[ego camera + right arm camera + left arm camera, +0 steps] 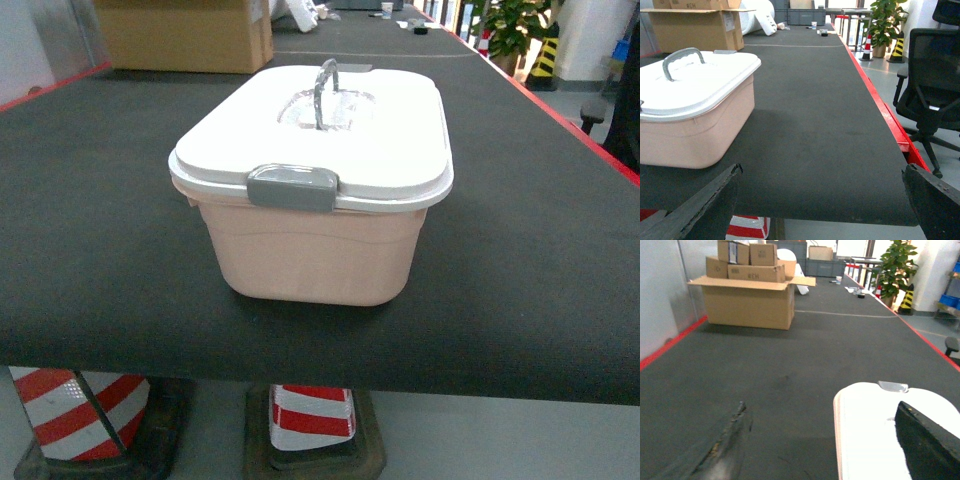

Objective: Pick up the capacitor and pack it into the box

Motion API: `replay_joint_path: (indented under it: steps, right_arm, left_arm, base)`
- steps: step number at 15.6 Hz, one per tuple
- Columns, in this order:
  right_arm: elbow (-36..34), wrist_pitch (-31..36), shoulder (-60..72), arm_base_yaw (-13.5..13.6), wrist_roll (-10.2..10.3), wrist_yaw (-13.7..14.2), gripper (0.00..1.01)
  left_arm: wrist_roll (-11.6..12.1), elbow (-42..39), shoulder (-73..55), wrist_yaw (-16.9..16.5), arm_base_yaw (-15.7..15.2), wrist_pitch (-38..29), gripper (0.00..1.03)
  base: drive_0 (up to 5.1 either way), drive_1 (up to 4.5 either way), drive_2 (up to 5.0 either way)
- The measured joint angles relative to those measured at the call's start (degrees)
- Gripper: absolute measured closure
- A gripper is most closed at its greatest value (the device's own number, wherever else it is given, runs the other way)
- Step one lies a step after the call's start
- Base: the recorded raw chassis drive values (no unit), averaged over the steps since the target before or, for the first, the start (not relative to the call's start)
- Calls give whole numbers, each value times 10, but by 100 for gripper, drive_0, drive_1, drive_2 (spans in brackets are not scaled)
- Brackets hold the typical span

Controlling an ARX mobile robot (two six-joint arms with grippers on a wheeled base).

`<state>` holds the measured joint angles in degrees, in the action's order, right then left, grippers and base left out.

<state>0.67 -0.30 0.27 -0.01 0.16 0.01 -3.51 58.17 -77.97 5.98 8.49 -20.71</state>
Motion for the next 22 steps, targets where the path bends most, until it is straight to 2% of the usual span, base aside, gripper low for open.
replay_joint_path:
  steps: [2,4,6,7,8,9,10,15,22]
  right_arm:
    - [0,0,0,0,0,0,3]
    - [0,0,0,0,0,0,3]
    - [0,0,0,0,0,0,3]
    - [0,0,0,0,0,0,3]
    - [0,0,0,0,0,0,3]
    - [0,0,0,0,0,0,3]
    - [0,0,0,0,0,0,3]
    - [0,0,0,0,0,0,3]
    - [0,0,0,0,0,0,3]
  left_arm:
    - [23,-129,71,8,-13,-60,42]
    - [25,-230,125,2,-34,-111,68]
    - [25,-316,166,-17,-37,-139,93]
    - [26,-353,192,-20,-44,-152,101]
    - [26,-386,218,-30,-58,-159,101]
    - [27,-413,239,-54,-83,-162,101]
    - [27,-438,261,-55,-87,-164,101]
    - [27,-517,374,-59,-84,-131,101]
    - [27,-558,499,-59,-84,-50,101]
  base:
    - [0,0,0]
    - [0,0,0]
    - [0,0,0]
    - [0,0,0]
    - [0,0,0]
    - [0,0,0]
    - [0,0,0]
    - [0,0,0]
    - [0,0,0]
